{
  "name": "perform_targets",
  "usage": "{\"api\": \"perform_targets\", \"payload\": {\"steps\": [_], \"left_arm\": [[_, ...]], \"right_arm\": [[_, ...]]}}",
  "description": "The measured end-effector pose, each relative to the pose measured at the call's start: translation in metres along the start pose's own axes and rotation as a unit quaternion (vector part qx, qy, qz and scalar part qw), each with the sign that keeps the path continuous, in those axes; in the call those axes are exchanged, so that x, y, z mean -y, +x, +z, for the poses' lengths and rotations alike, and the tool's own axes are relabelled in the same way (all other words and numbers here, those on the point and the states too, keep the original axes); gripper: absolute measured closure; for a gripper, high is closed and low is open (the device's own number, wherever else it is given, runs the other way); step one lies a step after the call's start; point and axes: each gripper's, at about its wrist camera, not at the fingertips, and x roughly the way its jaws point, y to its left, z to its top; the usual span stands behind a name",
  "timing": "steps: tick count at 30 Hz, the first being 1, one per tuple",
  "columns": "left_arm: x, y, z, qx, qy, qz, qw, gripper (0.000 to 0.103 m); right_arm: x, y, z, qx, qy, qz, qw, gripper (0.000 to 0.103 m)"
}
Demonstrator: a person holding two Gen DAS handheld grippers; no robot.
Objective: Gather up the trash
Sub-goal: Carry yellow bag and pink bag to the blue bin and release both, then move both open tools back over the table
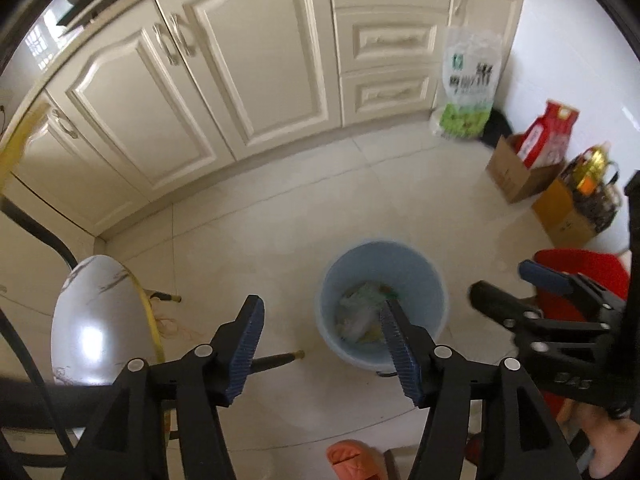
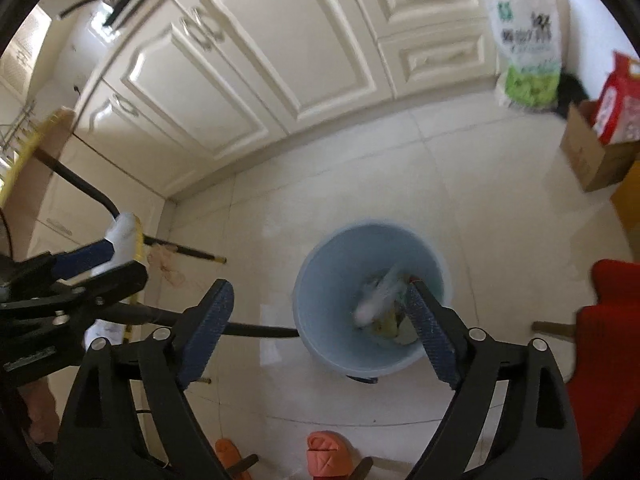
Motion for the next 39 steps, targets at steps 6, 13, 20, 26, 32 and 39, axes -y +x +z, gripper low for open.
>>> {"api": "perform_targets", "payload": {"steps": [6,13,20,26,32,39], "left_arm": [[0.016,-0.107,-0.036,0.092,-0.003,-0.008,0.9957,0.038],[0.002,-0.258,-0.11,0.231,-0.023,0.017,0.9725,0.019],[-0.045,-0.387,-0.218,0.341,-0.081,0.102,0.9308,0.008],[-0.075,-0.458,-0.325,0.397,-0.133,0.174,0.8914,0.001],[-0.084,-0.485,-0.404,0.424,-0.184,0.227,0.8572,0.001],[-0.079,-0.462,-0.431,0.423,-0.221,0.241,0.8449,0.001]], "right_arm": [[-0.04,-0.114,-0.004,0.09,-0.023,-0.005,0.996,0.008],[-0.138,-0.237,-0.017,0.198,-0.094,0.021,0.975,0.0],[-0.266,-0.318,-0.042,0.276,-0.182,0.071,0.941,0.0],[-0.363,-0.345,-0.077,0.311,-0.257,0.104,0.909,0.0],[-0.448,-0.352,-0.124,0.352,-0.329,0.125,0.867,0.0],[-0.498,-0.332,-0.148,0.351,-0.375,0.142,0.846,0.0]]}}
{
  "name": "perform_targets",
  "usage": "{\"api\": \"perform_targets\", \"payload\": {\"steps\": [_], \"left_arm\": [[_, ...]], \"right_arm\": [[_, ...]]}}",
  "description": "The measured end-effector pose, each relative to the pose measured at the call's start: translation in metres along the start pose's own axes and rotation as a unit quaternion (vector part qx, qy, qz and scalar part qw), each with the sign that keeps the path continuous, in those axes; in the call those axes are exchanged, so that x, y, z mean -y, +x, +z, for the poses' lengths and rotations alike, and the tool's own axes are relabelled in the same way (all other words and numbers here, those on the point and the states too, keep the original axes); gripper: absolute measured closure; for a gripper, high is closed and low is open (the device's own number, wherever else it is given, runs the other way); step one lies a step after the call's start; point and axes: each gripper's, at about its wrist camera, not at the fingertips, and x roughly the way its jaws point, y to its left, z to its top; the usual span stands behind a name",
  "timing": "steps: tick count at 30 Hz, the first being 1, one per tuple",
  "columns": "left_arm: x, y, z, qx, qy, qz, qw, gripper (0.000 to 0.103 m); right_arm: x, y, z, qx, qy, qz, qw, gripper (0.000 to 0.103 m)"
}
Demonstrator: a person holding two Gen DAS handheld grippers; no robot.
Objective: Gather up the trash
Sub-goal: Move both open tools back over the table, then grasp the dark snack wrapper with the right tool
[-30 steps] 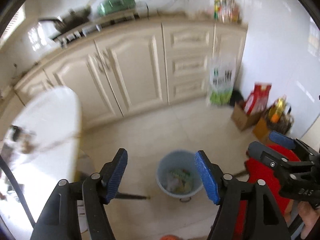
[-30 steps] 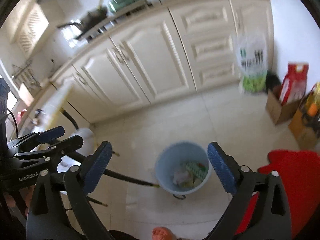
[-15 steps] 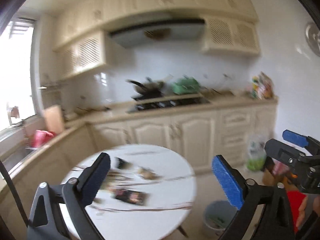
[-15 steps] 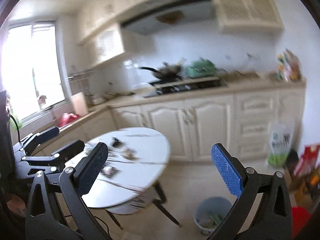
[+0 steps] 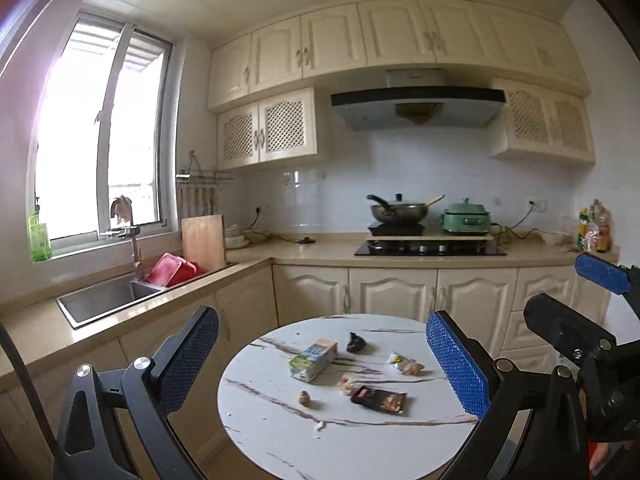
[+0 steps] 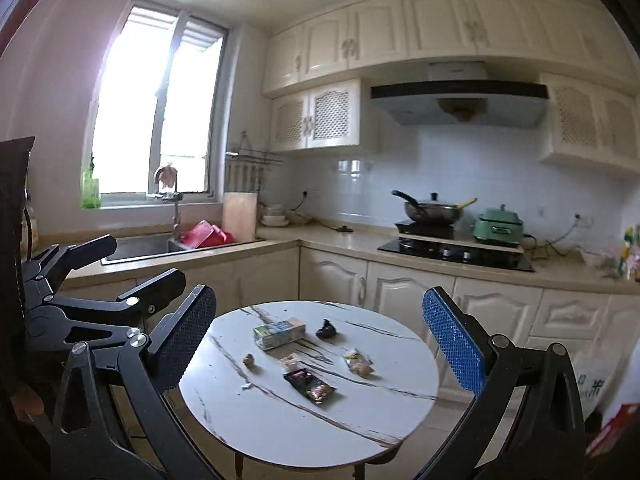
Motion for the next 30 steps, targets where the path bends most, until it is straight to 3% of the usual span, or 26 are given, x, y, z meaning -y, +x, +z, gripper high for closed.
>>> {"api": "perform_targets", "payload": {"steps": [8,16,22,30], "left_arm": [[-0.005,0.047,0.012,-0.024,0.002,0.01,0.9997,0.001],[-0.031,0.154,0.027,-0.096,-0.011,0.009,0.9953,0.001],[-0.06,0.232,0.009,-0.182,-0.032,0.007,0.9827,0.001],[-0.082,0.314,-0.004,-0.261,-0.028,0.021,0.9646,0.001]], "right_arm": [[0.003,0.021,-0.011,-0.019,0.006,0.01,1.0,0.0],[0.031,0.078,-0.043,-0.092,0.019,0.0,0.996,0.0],[0.044,0.16,-0.095,-0.214,0.023,0.027,0.976,0.0],[0.032,0.26,-0.168,-0.343,0.015,0.121,0.931,0.0]]}}
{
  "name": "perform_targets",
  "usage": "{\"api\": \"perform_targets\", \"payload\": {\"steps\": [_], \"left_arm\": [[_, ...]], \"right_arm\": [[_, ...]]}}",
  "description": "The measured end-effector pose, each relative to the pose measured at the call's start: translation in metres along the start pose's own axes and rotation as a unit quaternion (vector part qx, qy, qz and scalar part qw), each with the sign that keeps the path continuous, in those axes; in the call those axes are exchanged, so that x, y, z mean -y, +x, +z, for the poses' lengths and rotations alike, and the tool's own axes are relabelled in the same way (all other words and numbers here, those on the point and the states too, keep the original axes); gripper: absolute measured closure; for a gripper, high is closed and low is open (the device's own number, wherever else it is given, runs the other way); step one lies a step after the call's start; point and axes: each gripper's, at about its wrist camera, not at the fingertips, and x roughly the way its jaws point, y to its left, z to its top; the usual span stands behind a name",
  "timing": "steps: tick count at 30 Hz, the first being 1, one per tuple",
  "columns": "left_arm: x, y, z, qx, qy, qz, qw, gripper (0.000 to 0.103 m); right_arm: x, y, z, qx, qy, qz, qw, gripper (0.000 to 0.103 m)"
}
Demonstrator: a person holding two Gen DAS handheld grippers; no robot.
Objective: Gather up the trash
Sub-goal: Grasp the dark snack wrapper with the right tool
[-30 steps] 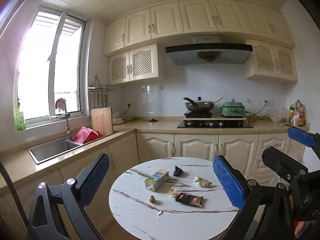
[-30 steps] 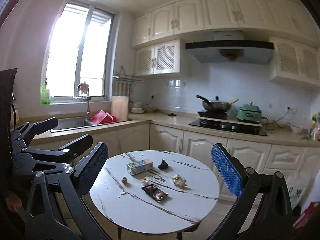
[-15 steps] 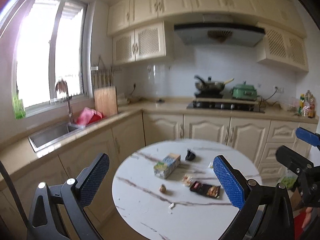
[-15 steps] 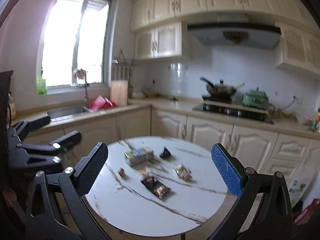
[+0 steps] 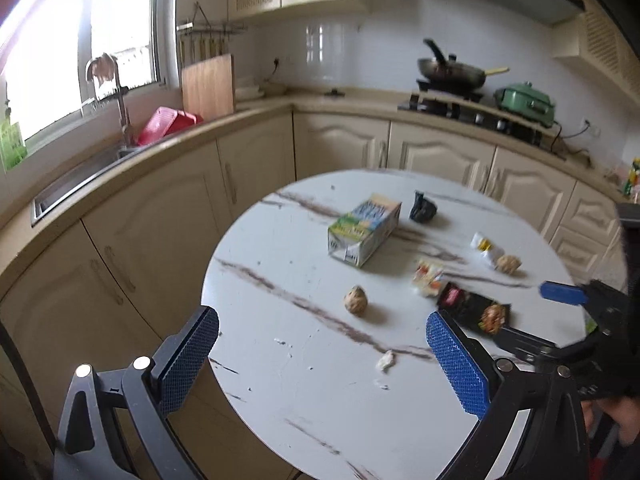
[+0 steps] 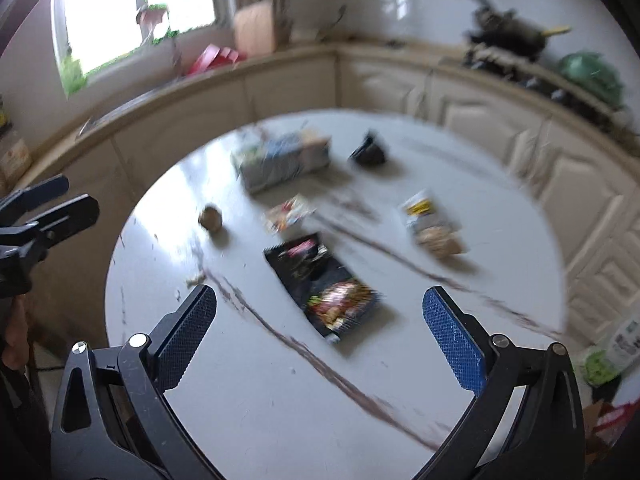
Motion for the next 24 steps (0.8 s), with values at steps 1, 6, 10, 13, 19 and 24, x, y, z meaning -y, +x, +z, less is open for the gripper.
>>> {"api": "perform_targets", "payload": {"steps": [1,6,10,13,19,24], "left_arm": [[-0.002,0.006,0.004,-0.004,0.001,0.002,1.0,0.001],[-0.01,0.038,0.027,-0.02,0.007,0.003,0.9998,0.001],[-0.009,0.06,0.035,-0.03,0.005,-0.008,0.9995,0.001],[-0.006,0.07,0.036,-0.033,0.006,-0.013,0.9993,0.001],[0.004,0.087,0.039,-0.045,0.014,-0.035,0.9983,0.001],[0.018,0.107,0.053,-0.063,0.022,-0.072,0.9952,0.001]], "right_arm": [[0.001,0.011,0.002,-0.011,-0.005,0.007,1.0,0.0],[0.001,0.047,0.008,-0.046,-0.033,0.023,0.998,0.001],[0.004,0.055,0.007,-0.058,-0.042,0.027,0.997,0.019],[0.009,0.054,0.006,-0.057,-0.047,0.024,0.997,0.026],[0.017,0.051,0.006,-0.061,-0.069,0.008,0.996,0.051],[0.033,0.042,0.007,-0.049,-0.049,0.016,0.997,0.082]]}}
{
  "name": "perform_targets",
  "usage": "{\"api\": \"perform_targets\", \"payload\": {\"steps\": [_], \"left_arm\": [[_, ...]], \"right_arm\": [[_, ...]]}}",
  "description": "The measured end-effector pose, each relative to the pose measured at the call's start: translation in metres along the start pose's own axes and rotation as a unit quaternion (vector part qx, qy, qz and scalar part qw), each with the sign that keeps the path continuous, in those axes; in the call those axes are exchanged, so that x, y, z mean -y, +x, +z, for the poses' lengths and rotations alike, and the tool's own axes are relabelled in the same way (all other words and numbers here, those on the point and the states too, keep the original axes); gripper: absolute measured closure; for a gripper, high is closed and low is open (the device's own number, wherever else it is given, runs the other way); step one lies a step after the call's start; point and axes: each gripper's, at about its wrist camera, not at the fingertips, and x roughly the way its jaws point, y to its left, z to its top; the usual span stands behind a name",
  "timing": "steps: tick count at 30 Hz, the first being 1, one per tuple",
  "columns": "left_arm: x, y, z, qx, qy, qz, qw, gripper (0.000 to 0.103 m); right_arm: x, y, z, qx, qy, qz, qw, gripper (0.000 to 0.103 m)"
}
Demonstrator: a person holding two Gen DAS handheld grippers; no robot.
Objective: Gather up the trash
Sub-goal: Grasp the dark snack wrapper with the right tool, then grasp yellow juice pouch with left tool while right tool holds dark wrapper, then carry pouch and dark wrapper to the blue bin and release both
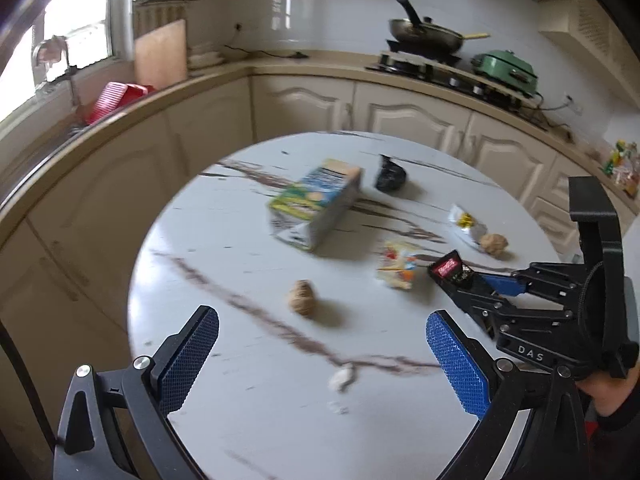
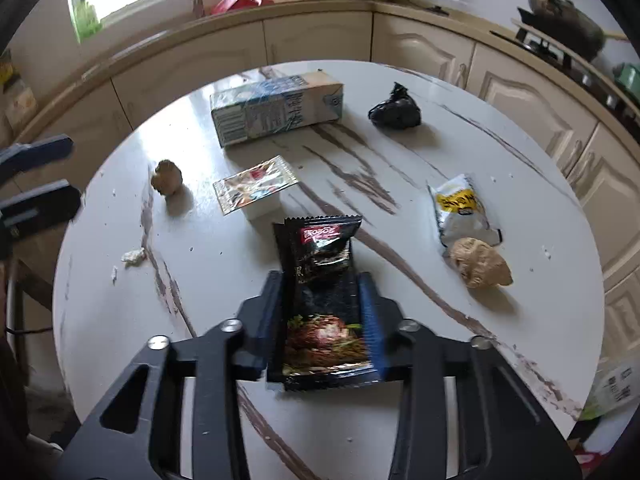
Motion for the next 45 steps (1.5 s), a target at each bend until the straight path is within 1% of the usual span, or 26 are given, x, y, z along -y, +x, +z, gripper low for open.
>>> {"api": "perform_targets", "payload": {"steps": [1,2,6,9,12,14,15,17,19,20,21,22,23,24,28,32,35,38,41,45], "left_arm": [[0.001,0.004,0.004,-0.002,0.003,-0.007,1.0,0.001],[0.005,0.012,0.011,-0.007,0.008,-0.012,0.9999,0.001],[0.02,0.04,0.027,-0.024,0.032,-0.013,0.9991,0.001],[0.031,0.065,0.038,-0.029,0.056,-0.012,0.9979,0.002],[0.035,0.09,0.046,-0.039,0.062,-0.009,0.9972,0.008],[0.034,0.106,0.049,-0.05,0.064,-0.004,0.9967,0.019],[0.032,0.116,0.051,-0.056,0.063,0.003,0.9964,0.022],[0.034,0.13,0.051,-0.068,0.058,0.005,0.996,0.039],[0.035,0.138,0.053,-0.072,0.051,-0.007,0.9961,0.043],[0.034,0.139,0.054,-0.069,0.048,-0.011,0.9964,0.05],[0.035,0.14,0.055,-0.067,0.049,-0.011,0.9964,0.054],[0.034,0.141,0.056,-0.065,0.051,-0.017,0.9964,0.069],[0.036,0.14,0.054,-0.064,0.049,-0.02,0.9966,0.077],[0.035,0.14,0.053,-0.065,0.045,-0.023,0.9966,0.077],[0.034,0.123,0.045,-0.052,0.039,-0.026,0.9975,0.077],[0.041,0.087,0.037,-0.032,0.038,-0.035,0.9981,0.077],[0.047,0.06,0.033,-0.013,0.042,-0.042,0.9982,0.077],[0.067,0.032,0.028,0.007,0.057,-0.047,0.9973,0.077],[0.087,0.013,0.024,0.016,0.071,-0.059,0.9956,0.077],[0.132,-0.007,0.014,0.02,0.099,-0.076,0.9919,0.077]], "right_arm": [[0.003,-0.002,-0.002,0.005,0.003,-0.001,1.0,0.083],[0.006,-0.005,-0.004,0.01,0.007,-0.003,1.0,0.087],[0.022,-0.017,-0.016,0.035,0.041,0.009,0.998,0.093],[0.038,-0.023,-0.024,0.049,0.073,0.024,0.996,0.093],[0.048,-0.026,-0.029,0.058,0.093,0.036,0.993,0.093],[0.051,-0.027,-0.031,0.063,0.102,0.042,0.992,0.093],[0.052,-0.026,-0.031,0.063,0.105,0.041,0.992,0.093],[0.053,-0.027,-0.031,0.066,0.112,0.043,0.991,0.093],[0.053,-0.027,-0.03,0.069,0.117,0.05,0.989,0.093],[0.052,-0.027,-0.03,0.073,0.116,0.05,0.989,0.093],[0.051,-0.027,-0.03,0.073,0.115,0.052,0.989,0.093],[0.05,-0.027,-0.029,0.074,0.115,0.055,0.989,0.093],[0.049,-0.028,-0.029,0.079,0.114,0.056,0.989,0.093],[0.048,-0.029,-0.028,0.081,0.114,0.059,0.988,0.093],[0.045,-0.033,-0.028,0.087,0.117,0.067,0.987,0.093],[0.039,-0.044,-0.031,0.097,0.113,0.07,0.986,0.093],[0.039,-0.062,-0.036,0.112,0.116,0.072,0.984,0.093],[0.04,-0.083,-0.043,0.128,0.117,0.068,0.983,0.093],[0.047,-0.11,-0.057,0.147,0.124,0.06,0.979,0.093],[0.066,-0.141,-0.085,0.168,0.145,0.044,0.974,0.093]]}}
